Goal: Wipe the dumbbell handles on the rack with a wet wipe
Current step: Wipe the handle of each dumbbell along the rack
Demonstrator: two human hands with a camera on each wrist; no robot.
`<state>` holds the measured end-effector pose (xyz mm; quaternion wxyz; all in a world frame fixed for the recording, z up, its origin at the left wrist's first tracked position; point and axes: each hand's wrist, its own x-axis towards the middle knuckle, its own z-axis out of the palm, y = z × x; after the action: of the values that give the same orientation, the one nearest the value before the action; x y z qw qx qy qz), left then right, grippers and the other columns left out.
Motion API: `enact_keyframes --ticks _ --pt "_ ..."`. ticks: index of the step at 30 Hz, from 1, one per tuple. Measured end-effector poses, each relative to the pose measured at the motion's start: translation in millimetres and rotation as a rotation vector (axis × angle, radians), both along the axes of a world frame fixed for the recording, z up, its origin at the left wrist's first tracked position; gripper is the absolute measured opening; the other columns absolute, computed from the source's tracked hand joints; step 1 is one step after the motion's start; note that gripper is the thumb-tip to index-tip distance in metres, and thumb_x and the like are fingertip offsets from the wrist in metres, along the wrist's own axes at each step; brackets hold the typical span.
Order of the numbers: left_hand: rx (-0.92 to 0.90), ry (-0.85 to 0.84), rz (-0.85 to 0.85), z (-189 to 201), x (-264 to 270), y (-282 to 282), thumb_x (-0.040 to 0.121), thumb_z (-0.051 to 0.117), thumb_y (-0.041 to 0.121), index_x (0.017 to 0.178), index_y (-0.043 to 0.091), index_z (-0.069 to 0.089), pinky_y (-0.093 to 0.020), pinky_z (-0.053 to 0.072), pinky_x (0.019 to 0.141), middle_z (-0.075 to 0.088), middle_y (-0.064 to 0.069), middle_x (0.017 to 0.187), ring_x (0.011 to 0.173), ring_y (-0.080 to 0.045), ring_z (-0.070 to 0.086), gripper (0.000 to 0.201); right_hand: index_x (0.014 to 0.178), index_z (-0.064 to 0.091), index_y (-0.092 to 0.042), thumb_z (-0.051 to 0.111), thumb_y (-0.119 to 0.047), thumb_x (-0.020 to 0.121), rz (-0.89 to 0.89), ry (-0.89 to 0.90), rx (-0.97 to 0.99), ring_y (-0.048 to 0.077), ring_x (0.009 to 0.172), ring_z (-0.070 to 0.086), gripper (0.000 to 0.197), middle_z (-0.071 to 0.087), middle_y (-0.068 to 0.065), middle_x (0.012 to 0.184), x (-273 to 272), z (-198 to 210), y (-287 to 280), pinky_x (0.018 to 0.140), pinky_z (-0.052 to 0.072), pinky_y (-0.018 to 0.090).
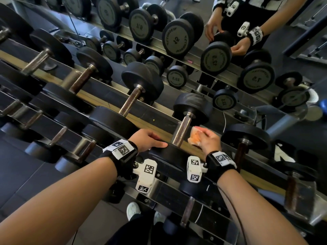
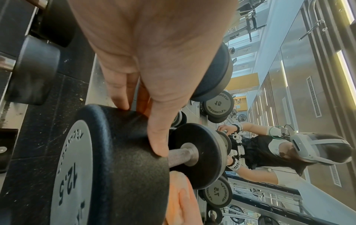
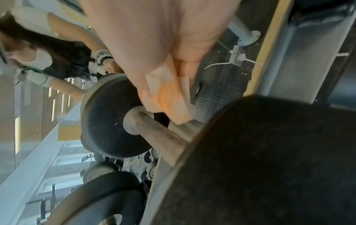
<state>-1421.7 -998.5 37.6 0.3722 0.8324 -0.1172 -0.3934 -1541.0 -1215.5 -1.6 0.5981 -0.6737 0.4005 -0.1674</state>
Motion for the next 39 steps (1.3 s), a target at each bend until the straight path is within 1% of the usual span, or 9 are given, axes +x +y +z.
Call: enact_keyframes --ticks 3,10,14,17,22,25,31,35,39 --pt "0.010 -0.017 0.006 -1.1 -0.3 0.3 0.067 0.086 0.044 0.090 0.029 0.070 -0.019 0.044 0.063 0.069 0.009 0.089 0.084 -0.006 0.063 0.032 0.077 0.075 -0.035 0.061 -0.009 0.094 0.047 -0.025 0.044 0.006 0.075 0.069 0.034 0.074 -0.008 0.084 10.1 -6.0 15.2 0.065 0.053 0.016" --pt "0.035 -0.027 -0.060 4.5 2.9 -2.6 0.069 0.086 0.043 0.093 0.029 0.068 -0.018 0.045 0.063 0.069 0.009 0.092 0.084 -0.006 0.063 0.033 0.083 0.078 -0.040 0.069 -0.016 0.089 0.251 0.071 -0.027 0.012 0.089 0.070 0.026 0.076 -0.006 0.089 -14.0 -15.4 32.4 0.075 0.051 0.016" --pt "0.051 -0.007 -0.162 12.3 10.4 -8.1 0.072 0.085 0.037 0.096 0.025 0.067 -0.026 0.055 0.079 0.070 0.005 0.094 0.086 -0.011 0.067 0.032 0.079 0.076 -0.032 0.072 -0.033 0.075 0.234 0.047 0.030 0.004 0.072 0.070 0.005 0.075 -0.008 0.076 -19.1 9.6 28.1 0.061 0.052 0.016" --pt "0.084 -0.019 -0.224 13.1 14.3 -11.4 0.074 0.084 0.037 0.099 0.024 0.067 -0.031 0.056 0.086 0.070 0.004 0.095 0.087 -0.012 0.067 0.033 0.080 0.075 -0.031 0.070 -0.047 0.064 0.132 -0.003 0.117 0.011 0.077 0.072 0.023 0.075 -0.002 0.081 -23.3 17.4 22.0 0.062 0.056 0.022" --pt "0.103 -0.064 -0.265 17.0 12.2 -16.2 0.077 0.082 0.033 0.101 0.022 0.066 -0.032 0.056 0.087 0.069 0.003 0.095 0.085 -0.012 0.066 0.031 0.083 0.075 -0.031 0.059 -0.026 0.074 0.012 0.029 0.150 0.035 0.100 0.066 0.018 0.071 0.012 0.101 -39.0 26.7 10.6 0.089 0.055 0.049" --pt "0.142 -0.151 -0.347 26.6 6.8 -24.9 0.081 0.079 0.023 0.113 0.020 0.066 -0.029 0.050 0.089 0.068 0.001 0.111 0.098 -0.015 0.064 0.035 0.078 0.075 -0.026 0.055 -0.009 0.081 -0.020 0.030 0.195 0.044 0.103 0.065 0.027 0.070 0.020 0.099 -51.8 36.9 -3.3 0.096 0.051 0.059" --pt "0.116 -0.388 -0.329 50.7 -18.8 -60.9 0.081 0.067 0.006 0.114 0.025 0.067 -0.027 0.047 0.088 0.066 -0.002 0.118 0.108 -0.021 0.061 0.038 0.090 0.070 -0.023 0.054 -0.002 0.094 -0.007 -0.006 0.114 0.032 0.096 0.067 0.026 0.069 0.018 0.105 -90.0 66.3 -42.6 0.091 0.055 0.051" --pt "-0.026 -0.404 -0.245 53.5 -59.3 -98.1 0.082 0.073 0.014 0.108 0.029 0.067 -0.025 0.042 0.089 0.060 0.003 0.116 0.112 -0.019 0.057 0.031 0.102 0.067 -0.030 0.056 -0.004 0.095 0.006 -0.031 0.063 0.034 0.108 0.065 0.029 0.064 0.017 0.118 -125.2 79.6 -69.2 0.093 0.054 0.056" --pt "-0.172 -0.346 -0.227 42.4 -114.1 -137.4 0.080 0.078 0.022 0.100 0.031 0.069 -0.026 0.047 0.094 0.067 0.010 0.107 0.105 -0.010 0.061 0.024 0.108 0.069 -0.033 0.050 0.000 0.098 0.023 -0.042 0.083 0.038 0.106 0.066 0.039 0.069 0.020 0.112 -158.6 81.2 -90.2 0.096 0.052 0.058"
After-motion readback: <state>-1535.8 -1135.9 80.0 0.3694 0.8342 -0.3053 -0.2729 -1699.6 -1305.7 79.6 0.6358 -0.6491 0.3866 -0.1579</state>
